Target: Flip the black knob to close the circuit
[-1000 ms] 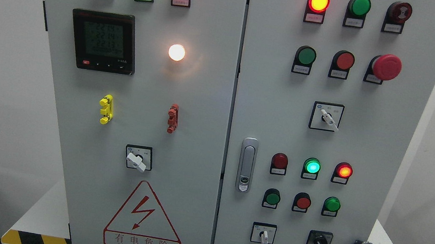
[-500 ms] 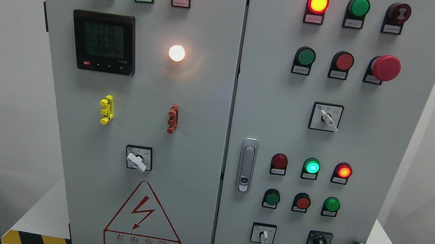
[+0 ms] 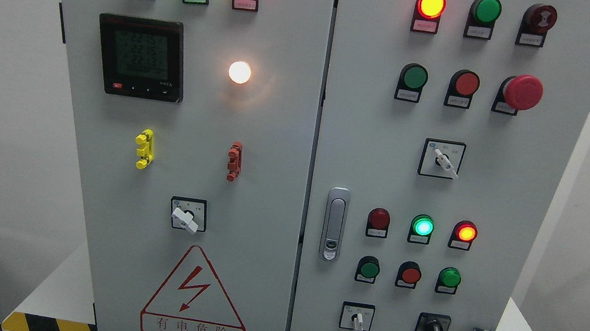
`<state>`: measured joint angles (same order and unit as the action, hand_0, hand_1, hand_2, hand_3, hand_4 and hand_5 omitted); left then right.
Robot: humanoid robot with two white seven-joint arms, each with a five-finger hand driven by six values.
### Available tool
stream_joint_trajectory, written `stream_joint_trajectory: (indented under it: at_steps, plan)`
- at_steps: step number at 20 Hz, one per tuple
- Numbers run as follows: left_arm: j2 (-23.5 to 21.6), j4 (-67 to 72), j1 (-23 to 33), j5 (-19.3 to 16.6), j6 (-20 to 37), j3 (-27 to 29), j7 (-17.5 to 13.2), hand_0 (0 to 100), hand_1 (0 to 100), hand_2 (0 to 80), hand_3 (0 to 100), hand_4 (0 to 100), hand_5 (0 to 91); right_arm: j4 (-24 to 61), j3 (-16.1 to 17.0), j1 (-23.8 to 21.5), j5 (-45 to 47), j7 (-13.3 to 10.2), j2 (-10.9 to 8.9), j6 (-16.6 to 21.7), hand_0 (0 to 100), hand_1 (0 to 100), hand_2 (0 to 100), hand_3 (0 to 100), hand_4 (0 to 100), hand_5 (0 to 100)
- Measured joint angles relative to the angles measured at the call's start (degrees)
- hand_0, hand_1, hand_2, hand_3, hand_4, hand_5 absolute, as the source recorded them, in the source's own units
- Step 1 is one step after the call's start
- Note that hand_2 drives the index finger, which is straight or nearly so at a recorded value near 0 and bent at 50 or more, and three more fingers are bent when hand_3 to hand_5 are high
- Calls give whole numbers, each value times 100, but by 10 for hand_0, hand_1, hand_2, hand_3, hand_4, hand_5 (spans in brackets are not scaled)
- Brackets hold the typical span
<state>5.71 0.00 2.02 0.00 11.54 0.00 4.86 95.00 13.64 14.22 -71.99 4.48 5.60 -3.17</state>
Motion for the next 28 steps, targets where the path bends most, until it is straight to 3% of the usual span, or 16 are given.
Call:
stream_joint_trajectory:
  at_steps: [11, 19, 23, 28]
  plan:
    - [0, 0, 0, 0, 0, 0, 0, 0, 0, 0, 0, 0, 0, 250, -142, -356, 296, -67, 34, 56, 0, 246, 692, 879, 721, 712]
    - [0, 0, 0, 0, 0, 0, 0, 0, 0, 0, 0, 0, 0, 849, -262, -1168, 1644, -95, 61, 136, 0, 220, 485, 773, 617, 510]
    - [0, 0, 0, 0, 0, 0, -1, 0, 0, 0, 0, 0, 0, 1091, -298, -1552, 2766, -71, 68, 577, 0, 202, 314, 581, 487, 312]
    - [0, 0, 0, 0, 0, 0, -1, 0, 0, 0, 0, 0, 0, 1290, -330, -1997, 4270, 49, 75, 994, 0, 187, 172, 368, 316, 192]
